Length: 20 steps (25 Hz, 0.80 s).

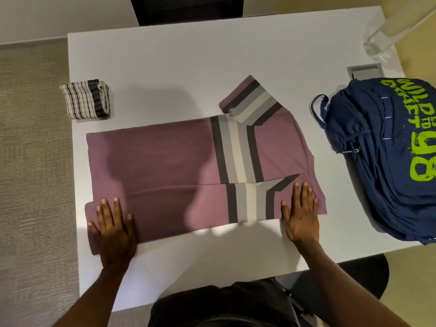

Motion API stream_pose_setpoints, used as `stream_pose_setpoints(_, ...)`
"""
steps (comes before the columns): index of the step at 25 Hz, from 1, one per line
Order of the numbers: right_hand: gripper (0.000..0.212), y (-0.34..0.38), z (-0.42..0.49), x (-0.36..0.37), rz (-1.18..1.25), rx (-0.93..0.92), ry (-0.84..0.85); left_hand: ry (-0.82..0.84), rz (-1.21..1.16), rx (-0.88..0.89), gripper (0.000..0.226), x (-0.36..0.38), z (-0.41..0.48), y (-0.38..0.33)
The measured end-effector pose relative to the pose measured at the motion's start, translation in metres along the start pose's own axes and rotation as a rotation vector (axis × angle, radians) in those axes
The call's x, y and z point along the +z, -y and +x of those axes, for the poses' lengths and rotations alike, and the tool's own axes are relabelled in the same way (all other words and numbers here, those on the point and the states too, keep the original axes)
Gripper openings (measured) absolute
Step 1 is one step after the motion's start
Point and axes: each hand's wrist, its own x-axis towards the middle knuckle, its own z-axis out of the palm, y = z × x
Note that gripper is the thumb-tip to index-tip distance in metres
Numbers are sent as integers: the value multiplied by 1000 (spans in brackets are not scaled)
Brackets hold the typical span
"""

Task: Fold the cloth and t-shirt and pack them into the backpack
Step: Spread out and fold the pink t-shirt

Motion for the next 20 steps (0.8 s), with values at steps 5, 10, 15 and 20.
stream_pose_setpoints(5,72,-23,-51,8,-12,22,54,26,17,25,66,1,-51,13)
stream_pose_setpoints(10,75,-21,-69,-2,-58,54,92,59,5,12,67,0,-71,13)
stream_pose_setpoints(15,66,38,-15,-44,16,-80,0,67,-72,186,64,-3,-24,-79)
stream_pose_setpoints(20,68,93,79,-69,-12,-177,-34,62,-122,449,64,2,48,-203)
